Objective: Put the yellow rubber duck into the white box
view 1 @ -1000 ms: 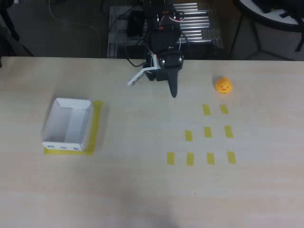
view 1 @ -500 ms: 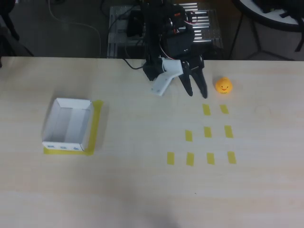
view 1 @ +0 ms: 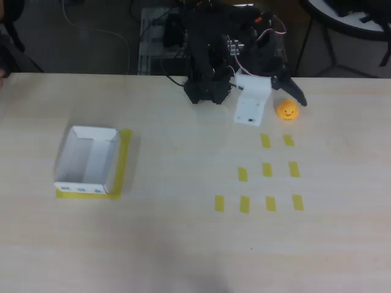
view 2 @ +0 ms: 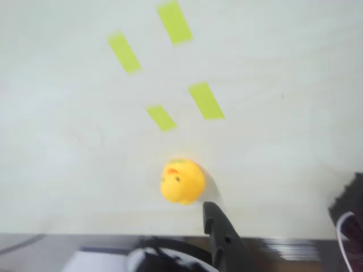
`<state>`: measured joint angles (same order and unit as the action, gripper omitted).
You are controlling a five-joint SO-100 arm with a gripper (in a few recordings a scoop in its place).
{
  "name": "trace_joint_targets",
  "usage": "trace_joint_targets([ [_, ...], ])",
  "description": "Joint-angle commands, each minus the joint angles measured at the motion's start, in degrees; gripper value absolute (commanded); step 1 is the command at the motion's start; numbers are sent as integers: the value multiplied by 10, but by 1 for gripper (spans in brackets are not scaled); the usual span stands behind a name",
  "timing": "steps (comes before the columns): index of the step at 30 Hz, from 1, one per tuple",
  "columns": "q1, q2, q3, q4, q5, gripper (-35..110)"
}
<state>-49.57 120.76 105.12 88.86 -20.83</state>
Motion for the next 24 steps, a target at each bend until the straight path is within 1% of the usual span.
trace_joint_targets([
  [1,-73,-29,-53,19,4,55],
  [9,-122,-104,-47,-6,13,49],
  [14,-150,-147,-43,-11,13,48],
  [18,-160,-171,-33,-35,15,49],
  [24,-191,-203,-57,-17,20,47],
])
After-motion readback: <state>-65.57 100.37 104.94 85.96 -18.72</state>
